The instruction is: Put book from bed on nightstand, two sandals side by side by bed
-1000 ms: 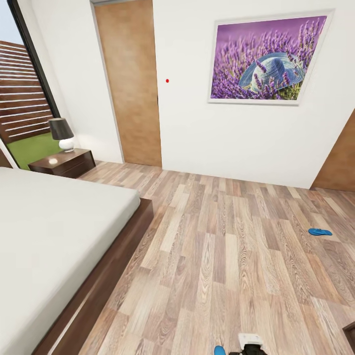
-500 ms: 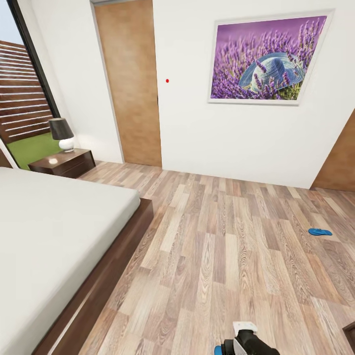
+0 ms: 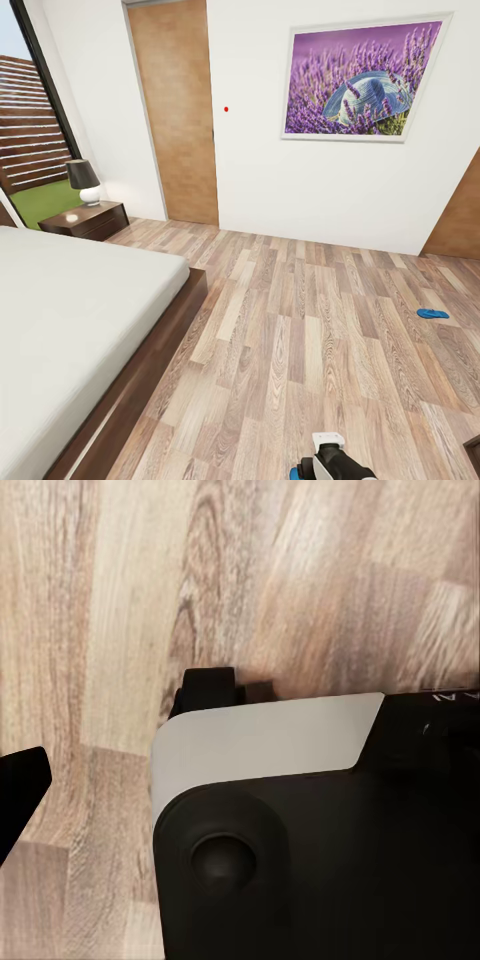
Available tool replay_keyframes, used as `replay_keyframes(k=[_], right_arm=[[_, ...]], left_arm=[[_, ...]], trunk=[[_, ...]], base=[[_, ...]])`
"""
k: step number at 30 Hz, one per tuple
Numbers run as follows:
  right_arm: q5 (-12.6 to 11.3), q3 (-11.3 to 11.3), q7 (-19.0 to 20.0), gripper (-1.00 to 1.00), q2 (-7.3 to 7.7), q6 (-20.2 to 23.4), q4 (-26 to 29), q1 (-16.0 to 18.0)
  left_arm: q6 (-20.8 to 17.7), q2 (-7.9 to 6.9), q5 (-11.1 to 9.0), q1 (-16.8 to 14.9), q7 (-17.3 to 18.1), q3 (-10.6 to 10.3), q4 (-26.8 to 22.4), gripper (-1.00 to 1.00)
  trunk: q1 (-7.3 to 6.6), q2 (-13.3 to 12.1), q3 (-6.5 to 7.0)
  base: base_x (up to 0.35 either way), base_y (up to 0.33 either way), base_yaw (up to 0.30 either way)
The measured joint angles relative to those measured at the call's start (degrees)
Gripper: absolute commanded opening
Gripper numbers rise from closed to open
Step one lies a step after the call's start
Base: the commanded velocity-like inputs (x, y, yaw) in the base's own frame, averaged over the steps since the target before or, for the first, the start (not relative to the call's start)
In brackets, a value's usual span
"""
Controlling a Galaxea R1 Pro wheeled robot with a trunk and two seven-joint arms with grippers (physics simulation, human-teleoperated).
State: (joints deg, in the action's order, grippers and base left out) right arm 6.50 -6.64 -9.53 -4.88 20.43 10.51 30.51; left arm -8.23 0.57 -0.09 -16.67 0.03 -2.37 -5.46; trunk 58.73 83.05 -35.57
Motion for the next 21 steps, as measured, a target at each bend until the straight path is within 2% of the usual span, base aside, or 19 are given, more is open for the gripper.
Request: replay_keyframes(k=[7, 15, 21], right_arm=[[1.03, 0.19, -0.03, 1.00, -0.51, 0.14, 0.20, 0.31], [1.29, 0.34, 0.04, 1.00, -0.62, 0.31, 0.41, 1.92], [1.33, 0.45, 0.13, 1.00, -0.70, 0.38, 0.44, 2.36]], left_arm=[[-1.70, 0.88, 0.00, -2.66, -0.15, 0.08, -0.27, 1.00], [-2.16, 1.43, -0.14, -3.22, -0.34, 0.17, -1.86, 1.00], [-2.34, 2.51, -0.23, -3.33, -0.69, 0.21, -3.16, 1.00]], trunk=[[0.00, 0.00, 0.00], [0.00, 0.00, 0.00], [0.00, 0.00, 0.00]], base=[[0.000, 0.000, 0.000], [0.000, 0.000, 0.000], [0.000, 0.000, 0.000]])
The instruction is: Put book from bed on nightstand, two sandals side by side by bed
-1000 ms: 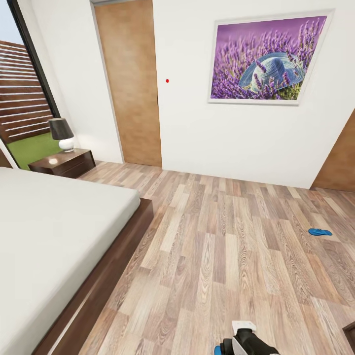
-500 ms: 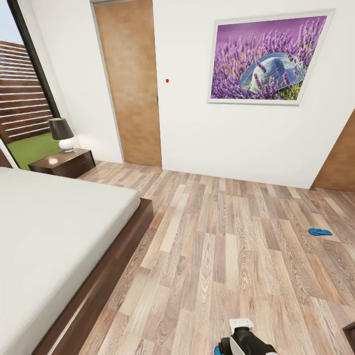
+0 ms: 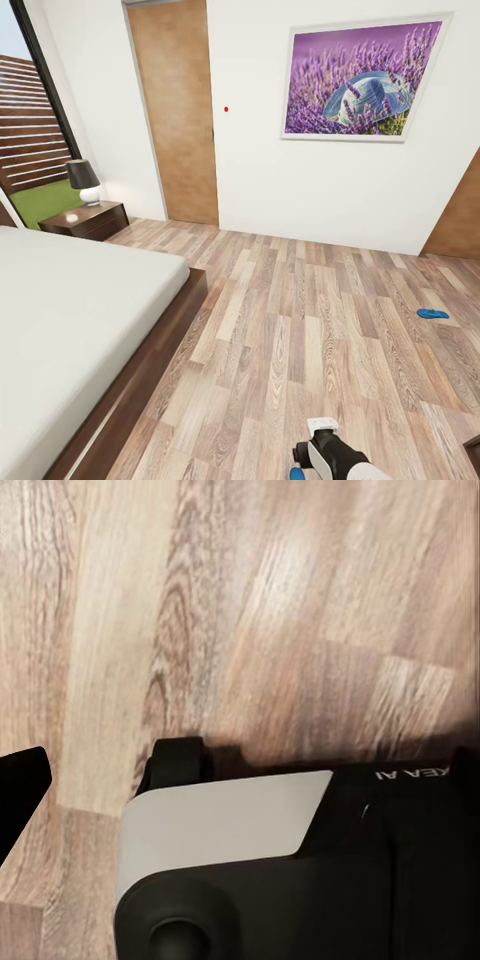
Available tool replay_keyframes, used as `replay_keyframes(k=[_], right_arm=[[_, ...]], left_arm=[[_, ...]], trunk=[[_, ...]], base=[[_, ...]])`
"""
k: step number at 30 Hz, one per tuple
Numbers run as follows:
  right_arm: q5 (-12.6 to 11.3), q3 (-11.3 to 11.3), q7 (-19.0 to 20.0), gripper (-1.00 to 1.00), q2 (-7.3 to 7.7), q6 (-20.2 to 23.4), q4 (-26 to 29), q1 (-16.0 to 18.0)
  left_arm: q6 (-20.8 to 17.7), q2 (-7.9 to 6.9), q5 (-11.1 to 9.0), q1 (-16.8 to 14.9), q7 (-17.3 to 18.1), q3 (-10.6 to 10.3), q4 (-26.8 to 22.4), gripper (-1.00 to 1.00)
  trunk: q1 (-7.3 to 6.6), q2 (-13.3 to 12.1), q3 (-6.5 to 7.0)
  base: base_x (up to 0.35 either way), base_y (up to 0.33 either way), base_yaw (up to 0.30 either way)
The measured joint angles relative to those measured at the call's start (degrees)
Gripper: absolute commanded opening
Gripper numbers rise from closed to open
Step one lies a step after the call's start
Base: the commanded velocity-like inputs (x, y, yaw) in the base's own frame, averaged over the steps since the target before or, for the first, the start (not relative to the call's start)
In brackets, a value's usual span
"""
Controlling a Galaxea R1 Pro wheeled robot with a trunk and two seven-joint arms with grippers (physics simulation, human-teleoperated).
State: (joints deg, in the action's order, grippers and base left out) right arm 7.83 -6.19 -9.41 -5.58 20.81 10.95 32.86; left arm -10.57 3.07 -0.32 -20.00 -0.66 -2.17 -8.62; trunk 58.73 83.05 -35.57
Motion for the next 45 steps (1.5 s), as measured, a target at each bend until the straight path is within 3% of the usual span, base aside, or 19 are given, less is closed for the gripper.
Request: replay_keyframes(k=[5, 17, 25, 45], right_arm=[[0.01, 0.04, 0.06, 1.00, -0.01, 0.02, 0.01, 0.10], [0.06, 0.11, 0.12, 1.00, 0.02, 0.03, -0.24, 0.17], [1.44, 0.12, 0.12, 1.00, 0.01, 0.03, -0.19, 0.17], [2.73, 0.08, 0.65, 1.00, -0.07, 0.04, -0.16, 0.17]], left_arm=[[-0.01, 0.21, 0.06, -0.02, -0.39, 0.06, -0.19, 1.00], [0.48, 0.19, 0.02, 0.04, -1.52, 0.18, -0.37, 1.00], [0.69, 0.34, 0.01, 0.05, -1.64, 0.18, -0.45, 1.00], [0.90, 0.35, 0.01, 0.05, -1.53, 0.24, -0.48, 1.00]], trunk=[[0.00, 0.00, 0.00], [2.63, 4.80, -2.15], [2.64, 4.81, -2.16], [7.02, 12.82, -5.74]], base=[[0.000, 0.000, 0.000], [0.000, 0.000, 0.000], [0.000, 0.000, 0.000], [0.000, 0.000, 0.000]])
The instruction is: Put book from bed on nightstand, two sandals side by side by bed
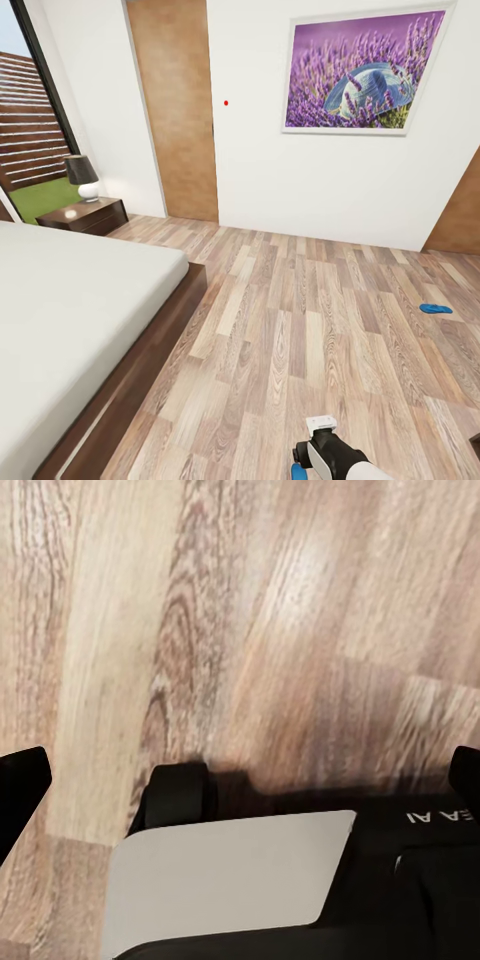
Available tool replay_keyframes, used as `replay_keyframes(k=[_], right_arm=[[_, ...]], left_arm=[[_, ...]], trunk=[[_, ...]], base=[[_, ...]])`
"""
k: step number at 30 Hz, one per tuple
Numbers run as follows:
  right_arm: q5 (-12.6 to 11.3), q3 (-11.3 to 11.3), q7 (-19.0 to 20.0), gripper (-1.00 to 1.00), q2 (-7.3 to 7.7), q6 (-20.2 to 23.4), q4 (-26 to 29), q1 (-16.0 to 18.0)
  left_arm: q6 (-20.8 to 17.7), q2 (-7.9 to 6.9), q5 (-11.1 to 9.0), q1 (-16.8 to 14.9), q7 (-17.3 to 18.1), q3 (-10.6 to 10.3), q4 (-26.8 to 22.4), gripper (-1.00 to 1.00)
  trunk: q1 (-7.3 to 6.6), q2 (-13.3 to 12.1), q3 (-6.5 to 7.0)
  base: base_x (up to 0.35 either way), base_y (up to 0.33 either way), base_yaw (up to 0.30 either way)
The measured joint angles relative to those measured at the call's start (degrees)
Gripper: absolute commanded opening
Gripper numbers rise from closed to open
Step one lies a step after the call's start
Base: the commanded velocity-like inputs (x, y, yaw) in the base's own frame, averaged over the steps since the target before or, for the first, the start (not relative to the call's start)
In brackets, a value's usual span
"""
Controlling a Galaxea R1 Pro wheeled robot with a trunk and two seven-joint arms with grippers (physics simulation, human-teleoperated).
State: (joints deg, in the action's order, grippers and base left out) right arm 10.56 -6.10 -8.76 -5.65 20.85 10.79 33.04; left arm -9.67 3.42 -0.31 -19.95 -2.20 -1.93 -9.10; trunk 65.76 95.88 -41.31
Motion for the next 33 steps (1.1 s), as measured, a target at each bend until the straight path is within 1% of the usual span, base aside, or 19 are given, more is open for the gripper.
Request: replay_keyframes(k=[22, 33], right_arm=[[0.04, 0.38, 0.58, 1.00, 0.06, 0.00, 0.11, 0.00], [0.03, 0.98, 1.39, 1.00, -0.40, 0.01, 0.27, 0.02]], left_arm=[[0.41, 0.00, -0.01, 0.00, 0.18, 0.02, 0.00, 1.00], [1.05, -0.04, -0.04, 0.00, 0.02, 0.08, 0.00, 1.00]], trunk=[[4.83, 8.83, -3.95], [7.25, 13.24, -5.93]], base=[[0.000, 0.000, 0.000], [0.000, 0.000, 0.000]])
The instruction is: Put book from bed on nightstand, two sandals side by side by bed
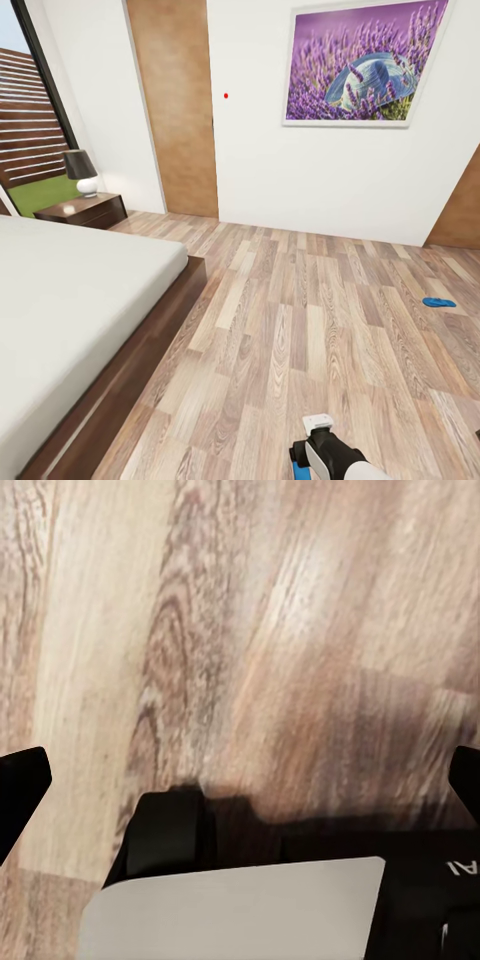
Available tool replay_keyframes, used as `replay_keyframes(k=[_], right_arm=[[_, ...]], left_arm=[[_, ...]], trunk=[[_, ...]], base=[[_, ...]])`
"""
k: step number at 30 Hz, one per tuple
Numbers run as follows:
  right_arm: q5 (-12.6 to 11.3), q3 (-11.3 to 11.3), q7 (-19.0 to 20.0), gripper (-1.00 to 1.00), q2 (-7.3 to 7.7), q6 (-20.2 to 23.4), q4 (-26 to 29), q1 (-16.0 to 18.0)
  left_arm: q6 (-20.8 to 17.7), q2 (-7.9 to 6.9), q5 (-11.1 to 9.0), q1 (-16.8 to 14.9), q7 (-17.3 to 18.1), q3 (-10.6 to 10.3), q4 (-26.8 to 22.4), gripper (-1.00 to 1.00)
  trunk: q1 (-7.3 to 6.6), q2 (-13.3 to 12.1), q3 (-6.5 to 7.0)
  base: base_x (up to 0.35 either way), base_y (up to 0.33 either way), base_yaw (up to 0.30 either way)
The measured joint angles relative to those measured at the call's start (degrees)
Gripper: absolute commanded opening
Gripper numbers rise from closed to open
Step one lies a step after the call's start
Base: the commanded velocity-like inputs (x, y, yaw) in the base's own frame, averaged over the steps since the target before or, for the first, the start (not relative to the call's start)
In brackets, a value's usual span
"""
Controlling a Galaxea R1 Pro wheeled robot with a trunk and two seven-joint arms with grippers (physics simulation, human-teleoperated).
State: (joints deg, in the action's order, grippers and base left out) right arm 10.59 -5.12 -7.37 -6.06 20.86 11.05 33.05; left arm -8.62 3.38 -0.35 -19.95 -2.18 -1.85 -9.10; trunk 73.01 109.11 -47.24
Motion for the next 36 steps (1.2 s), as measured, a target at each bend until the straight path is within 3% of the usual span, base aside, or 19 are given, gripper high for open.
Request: replay_keyframes(k=[15, 27, 36], right_arm=[[0.00, 0.22, 0.34, 1.00, -0.14, 0.00, 0.01, 0.39], [0.06, 0.17, 6.01, 1.00, 0.23, -0.06, 0.18, 0.42], [0.09, 0.11, 7.27, 1.00, 0.32, -0.04, 0.25, 0.42]], left_arm=[[0.09, 0.04, 0.01, 0.00, -0.11, -0.06, 0.00, 1.00], [0.09, 0.00, 0.00, 0.00, -0.13, -0.01, 0.00, 1.00], [0.12, 0.03, 0.01, 0.00, -0.14, -0.02, 0.00, 1.00]], trunk=[[0.23, 0.42, -0.18], [0.23, 0.42, -0.19], [0.23, 0.42, -0.62]], base=[[0.000, 0.000, 0.000], [0.000, 0.000, 0.000], [0.000, 0.000, 0.000]])
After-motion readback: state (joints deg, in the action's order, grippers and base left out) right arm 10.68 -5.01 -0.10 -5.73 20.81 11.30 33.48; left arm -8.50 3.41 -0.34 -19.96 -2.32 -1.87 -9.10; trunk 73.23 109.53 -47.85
